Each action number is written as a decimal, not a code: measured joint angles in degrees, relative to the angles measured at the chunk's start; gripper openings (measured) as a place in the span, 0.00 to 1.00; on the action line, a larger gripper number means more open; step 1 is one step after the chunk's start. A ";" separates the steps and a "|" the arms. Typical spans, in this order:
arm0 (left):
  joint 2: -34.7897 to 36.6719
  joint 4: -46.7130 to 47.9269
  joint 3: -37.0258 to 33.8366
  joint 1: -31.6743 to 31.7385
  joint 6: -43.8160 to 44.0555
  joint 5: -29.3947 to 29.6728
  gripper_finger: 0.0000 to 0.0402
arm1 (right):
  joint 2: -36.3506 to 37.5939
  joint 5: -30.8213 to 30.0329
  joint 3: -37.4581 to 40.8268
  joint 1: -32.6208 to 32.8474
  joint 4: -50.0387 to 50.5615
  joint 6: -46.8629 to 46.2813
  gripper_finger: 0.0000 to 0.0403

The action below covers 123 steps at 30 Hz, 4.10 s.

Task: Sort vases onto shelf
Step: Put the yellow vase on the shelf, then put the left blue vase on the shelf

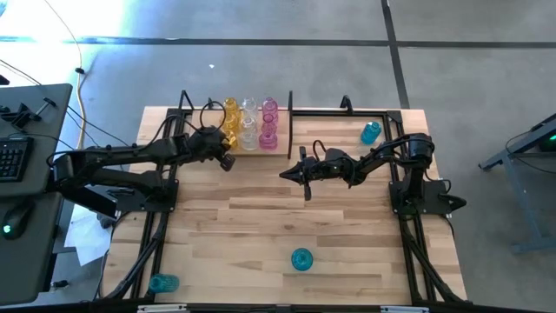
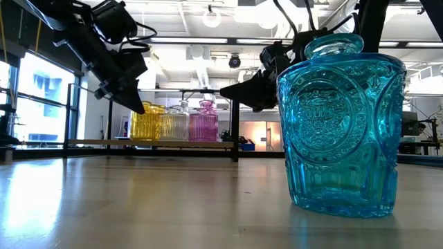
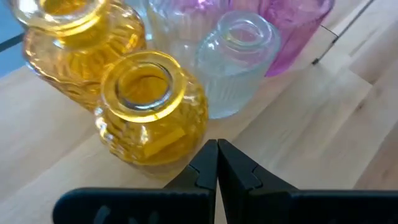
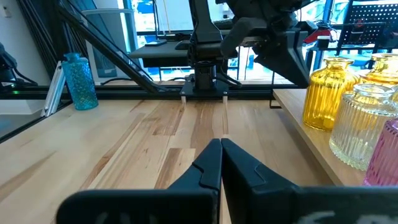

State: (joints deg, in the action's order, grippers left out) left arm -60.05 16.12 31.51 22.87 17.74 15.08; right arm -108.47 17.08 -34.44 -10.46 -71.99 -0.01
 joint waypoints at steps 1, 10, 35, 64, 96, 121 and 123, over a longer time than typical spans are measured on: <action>0.02 0.22 0.00 -0.17 0.02 -0.82 0.00 | 0.00 0.00 0.00 0.00 0.00 0.02 0.00; 5.04 6.07 0.00 -6.28 1.09 -2.22 0.00 | 0.04 0.02 0.00 0.00 0.02 0.24 0.00; 8.63 -48.34 -22.23 -14.80 -2.85 -10.52 0.00 | 47.54 -43.19 0.00 -1.18 77.03 -13.08 0.29; 6.70 23.71 12.92 -32.57 -4.31 -20.03 0.00 | 26.08 -16.66 0.02 2.38 40.73 -1.14 0.15; -21.70 51.99 41.09 -81.46 61.64 -32.06 0.30 | 25.79 -14.91 0.02 6.12 37.42 5.66 0.00; -24.64 44.76 36.76 -87.48 67.67 -30.04 0.29 | 25.83 -14.93 0.02 8.26 36.87 5.44 0.00; -25.14 44.78 36.76 -87.51 67.60 -30.04 0.29 | 25.83 -14.93 0.02 8.26 36.85 5.44 0.00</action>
State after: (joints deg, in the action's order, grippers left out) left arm -85.19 60.90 68.27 -64.64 85.34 -14.96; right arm -82.63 2.15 -34.41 -2.20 -35.14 5.43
